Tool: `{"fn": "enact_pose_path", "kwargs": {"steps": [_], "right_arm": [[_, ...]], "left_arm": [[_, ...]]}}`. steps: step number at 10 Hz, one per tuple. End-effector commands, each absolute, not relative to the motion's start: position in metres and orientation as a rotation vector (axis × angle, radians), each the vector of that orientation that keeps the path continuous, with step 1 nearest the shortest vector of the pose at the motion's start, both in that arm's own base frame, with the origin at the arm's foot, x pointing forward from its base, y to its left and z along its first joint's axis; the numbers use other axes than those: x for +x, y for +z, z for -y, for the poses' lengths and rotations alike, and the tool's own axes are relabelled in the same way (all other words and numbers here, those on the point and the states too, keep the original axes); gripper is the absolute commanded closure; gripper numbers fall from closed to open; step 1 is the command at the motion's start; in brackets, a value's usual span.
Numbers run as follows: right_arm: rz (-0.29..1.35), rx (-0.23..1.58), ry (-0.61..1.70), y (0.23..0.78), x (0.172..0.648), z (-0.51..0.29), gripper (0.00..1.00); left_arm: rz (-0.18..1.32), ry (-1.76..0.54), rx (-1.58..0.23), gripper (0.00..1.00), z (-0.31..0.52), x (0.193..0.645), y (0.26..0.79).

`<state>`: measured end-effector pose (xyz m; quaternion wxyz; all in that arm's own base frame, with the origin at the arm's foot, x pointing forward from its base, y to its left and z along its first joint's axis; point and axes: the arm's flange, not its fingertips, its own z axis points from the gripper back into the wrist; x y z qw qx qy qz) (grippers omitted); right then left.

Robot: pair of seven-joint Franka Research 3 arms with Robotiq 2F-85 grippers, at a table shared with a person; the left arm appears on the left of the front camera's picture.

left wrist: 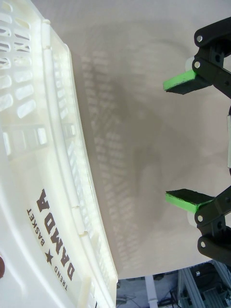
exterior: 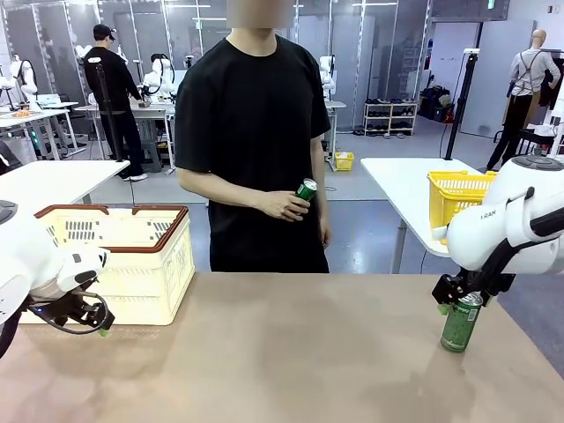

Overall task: Place the drinks into the Shopping basket.
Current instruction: Pick up one drink and place it into the Shopping basket.

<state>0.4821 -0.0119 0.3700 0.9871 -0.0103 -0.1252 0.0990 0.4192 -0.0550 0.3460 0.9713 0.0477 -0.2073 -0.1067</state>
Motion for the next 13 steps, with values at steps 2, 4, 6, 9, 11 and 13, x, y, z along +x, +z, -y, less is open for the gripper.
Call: {"fn": "enact_pose_path", "kwargs": {"steps": [2,4,6,9,11,13], "right_arm": [[0.242,0.001,0.22,0.373,0.485,0.015,0.2],[0.242,-0.011,0.222,0.373,0.483,0.016,0.39],[0.237,-0.022,0.213,0.373,0.481,0.016,0.59],[0.22,-0.023,0.207,0.373,0.477,0.016,0.64],[0.215,-0.021,0.202,0.373,0.476,0.015,0.83],[0.205,-0.026,0.182,0.378,0.471,0.007,1.0]], "left_arm": [[0.415,-0.219,0.102,0.0,0.056,0.419,0.345],[0.415,-0.219,0.102,0.0,0.056,0.419,0.345],[0.415,-0.219,0.102,0.0,0.056,0.419,0.345],[0.415,-0.219,0.102,0.0,0.056,0.419,0.345],[0.415,-0.219,0.102,0.0,0.056,0.419,0.345],[0.415,-0.219,0.102,0.0,0.056,0.419,0.345]]}}
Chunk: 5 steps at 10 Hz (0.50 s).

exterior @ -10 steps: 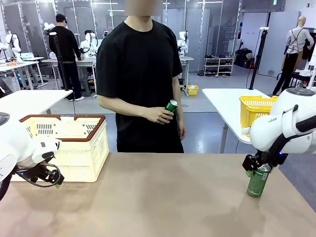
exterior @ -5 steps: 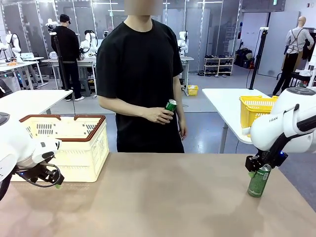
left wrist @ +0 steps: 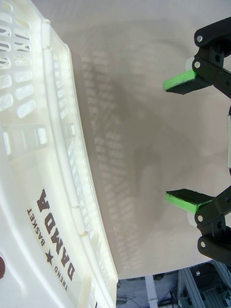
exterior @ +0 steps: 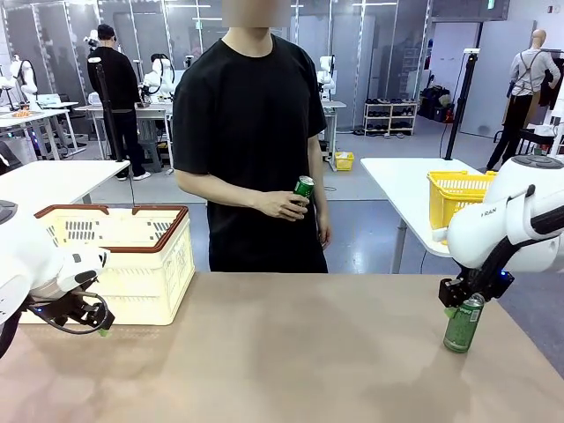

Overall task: Place the drinks into the Shopping basket.
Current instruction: Pick up one drink and place it into the Shopping basket.

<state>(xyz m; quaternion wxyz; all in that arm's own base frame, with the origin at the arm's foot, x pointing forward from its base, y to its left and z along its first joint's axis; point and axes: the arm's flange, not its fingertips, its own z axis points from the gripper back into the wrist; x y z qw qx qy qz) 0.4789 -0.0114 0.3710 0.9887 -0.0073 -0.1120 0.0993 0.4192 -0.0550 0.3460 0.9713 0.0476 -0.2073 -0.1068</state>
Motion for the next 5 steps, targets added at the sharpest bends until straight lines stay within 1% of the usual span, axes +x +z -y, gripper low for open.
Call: {"fn": "enact_pose_path", "kwargs": {"steps": [1,3,5], "right_arm": [[0.21,-0.033,0.175,0.389,0.464,-0.002,1.0],[0.247,-0.04,0.248,0.415,0.446,-0.028,1.0],[0.289,-0.034,0.395,0.437,0.431,-0.064,1.0]], "left_arm": [[0.415,-0.219,0.102,0.0,0.056,0.419,0.345],[0.415,-0.219,0.102,0.0,0.056,0.419,0.345],[0.415,-0.219,0.102,0.0,0.056,0.419,0.345]]}}
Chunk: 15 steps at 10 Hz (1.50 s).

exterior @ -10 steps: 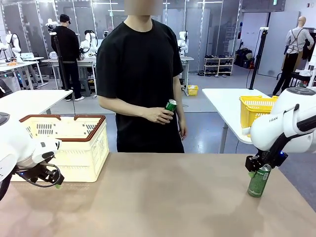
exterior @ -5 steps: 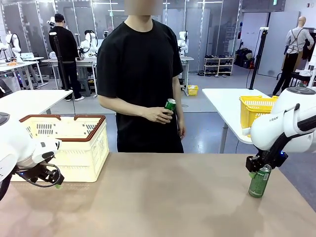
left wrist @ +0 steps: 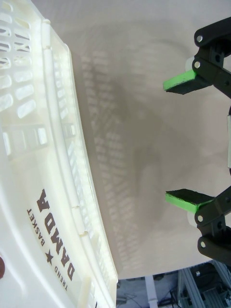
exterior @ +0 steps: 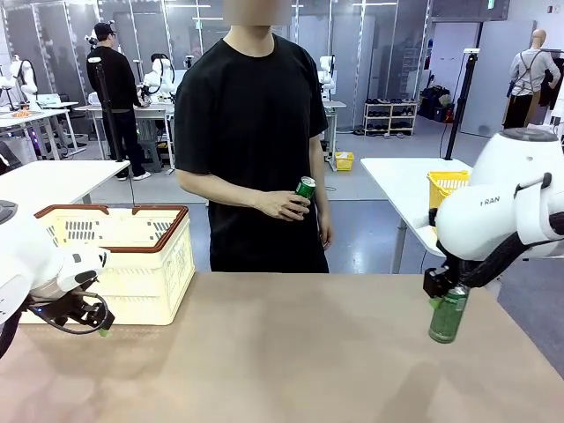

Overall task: Place the drinks into the Shopping basket.
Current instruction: Pick up one drink and place it into the Shopping basket.

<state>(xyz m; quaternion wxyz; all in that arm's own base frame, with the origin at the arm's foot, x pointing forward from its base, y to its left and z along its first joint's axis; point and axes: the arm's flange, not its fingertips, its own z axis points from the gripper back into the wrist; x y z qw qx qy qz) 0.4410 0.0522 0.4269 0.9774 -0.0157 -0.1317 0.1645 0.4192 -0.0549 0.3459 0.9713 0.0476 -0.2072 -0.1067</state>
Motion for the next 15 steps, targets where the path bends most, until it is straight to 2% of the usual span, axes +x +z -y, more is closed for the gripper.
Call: {"fn": "enact_pose_path", "kwargs": {"steps": [1,7,9,15], "right_arm": [[0.316,-0.03,0.492,0.448,0.424,-0.09,1.0],[0.397,0.012,0.935,0.457,0.41,-0.242,1.0],[0.434,0.042,1.022,0.449,0.412,-0.284,1.0],[0.37,0.052,1.124,0.407,0.437,-0.35,1.0]], "left_arm": [[0.415,-0.219,0.102,0.0,0.056,0.419,0.345],[0.415,-0.219,0.102,0.0,0.056,0.419,0.345],[0.415,-0.219,0.102,0.0,0.056,0.419,0.345],[0.415,-0.219,0.102,0.0,0.056,0.419,0.345]]}}
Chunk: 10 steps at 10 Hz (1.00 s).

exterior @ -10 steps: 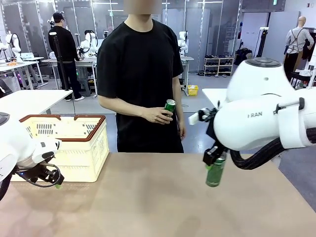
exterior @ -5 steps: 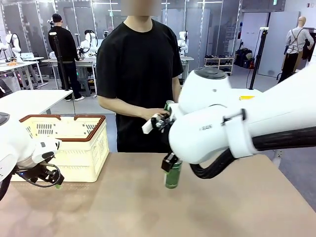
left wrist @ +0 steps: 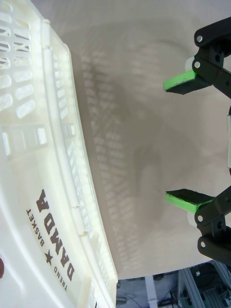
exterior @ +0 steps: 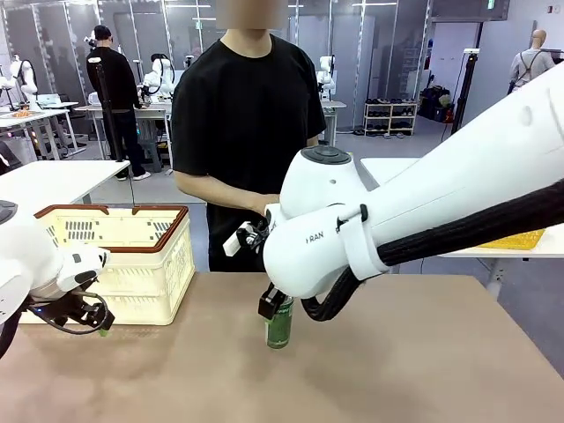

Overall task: Place the drinks into the Shopping basket.
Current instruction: Pick up one drink and place it into the Shopping basket.

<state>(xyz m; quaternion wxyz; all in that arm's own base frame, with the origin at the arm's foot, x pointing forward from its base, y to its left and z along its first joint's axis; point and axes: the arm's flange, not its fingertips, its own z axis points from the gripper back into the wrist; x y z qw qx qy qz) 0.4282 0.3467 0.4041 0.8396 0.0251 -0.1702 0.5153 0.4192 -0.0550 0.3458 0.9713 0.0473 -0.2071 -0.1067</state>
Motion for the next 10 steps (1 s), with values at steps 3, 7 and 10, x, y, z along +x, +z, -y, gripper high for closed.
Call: {"fn": "enact_pose_path", "kwargs": {"steps": [3,7,10], "right_arm": [[0.313,0.063,1.15,0.386,0.445,-0.361,1.0],[0.279,0.038,1.175,0.374,0.447,-0.364,1.0],[0.262,0.034,1.211,0.377,0.447,-0.362,0.16]], "left_arm": [[0.415,-0.219,0.102,0.0,0.056,0.419,0.345],[0.415,-0.219,0.102,0.0,0.056,0.419,0.345],[0.415,-0.219,0.102,0.0,0.056,0.419,0.345]]}}
